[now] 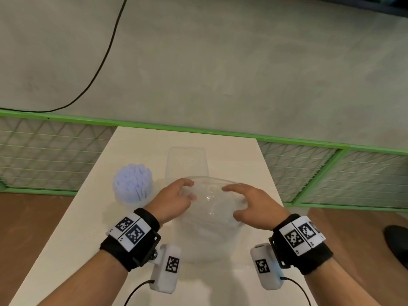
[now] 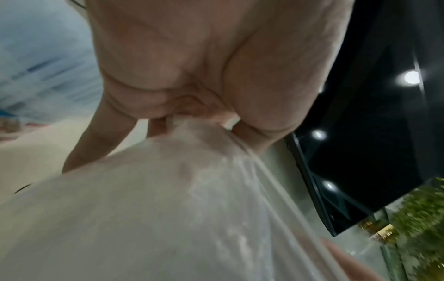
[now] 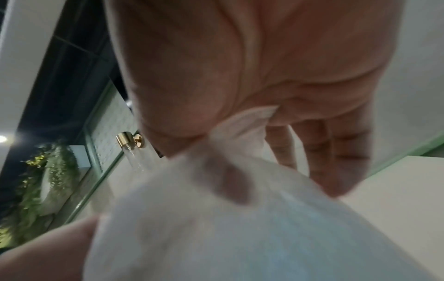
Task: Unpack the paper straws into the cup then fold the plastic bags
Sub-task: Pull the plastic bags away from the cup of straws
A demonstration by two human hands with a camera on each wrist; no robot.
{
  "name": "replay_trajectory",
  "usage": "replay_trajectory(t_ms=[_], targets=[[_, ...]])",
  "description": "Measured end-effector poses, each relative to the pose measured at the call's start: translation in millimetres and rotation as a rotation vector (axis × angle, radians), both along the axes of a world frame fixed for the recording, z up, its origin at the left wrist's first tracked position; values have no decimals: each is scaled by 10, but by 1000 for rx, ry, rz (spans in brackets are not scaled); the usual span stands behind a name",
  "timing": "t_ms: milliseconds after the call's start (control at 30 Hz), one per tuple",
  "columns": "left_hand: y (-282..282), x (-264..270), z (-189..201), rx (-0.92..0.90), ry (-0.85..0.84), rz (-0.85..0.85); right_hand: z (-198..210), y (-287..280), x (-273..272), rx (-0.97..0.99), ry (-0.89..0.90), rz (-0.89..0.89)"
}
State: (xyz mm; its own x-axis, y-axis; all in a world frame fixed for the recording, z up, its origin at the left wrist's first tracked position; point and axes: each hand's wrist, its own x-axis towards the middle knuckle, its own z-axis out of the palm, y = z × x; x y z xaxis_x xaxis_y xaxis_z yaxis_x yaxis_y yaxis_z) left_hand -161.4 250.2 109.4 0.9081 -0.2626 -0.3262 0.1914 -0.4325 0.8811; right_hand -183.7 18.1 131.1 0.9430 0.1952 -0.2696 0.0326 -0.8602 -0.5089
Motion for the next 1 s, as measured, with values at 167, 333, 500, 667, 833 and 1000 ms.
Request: replay_trajectory(t_ms=[167, 333, 500, 667, 833, 1000], targets=[[0, 9, -82, -108, -2, 0, -212, -22, 134, 279, 104, -128], [42, 126, -207, -37, -2, -9, -389, -24, 251, 458, 215, -209], [54, 235, -387, 10, 84, -33, -507, -57, 357, 311, 332, -262], [117, 310, -491, 107, 162, -129, -576, -152, 398, 270, 296, -216], [201, 343, -501, 150, 219, -247, -334, -320, 210, 547, 133, 35], [287, 247, -424, -122, 316, -225, -452, -534, 134, 329, 148, 202]])
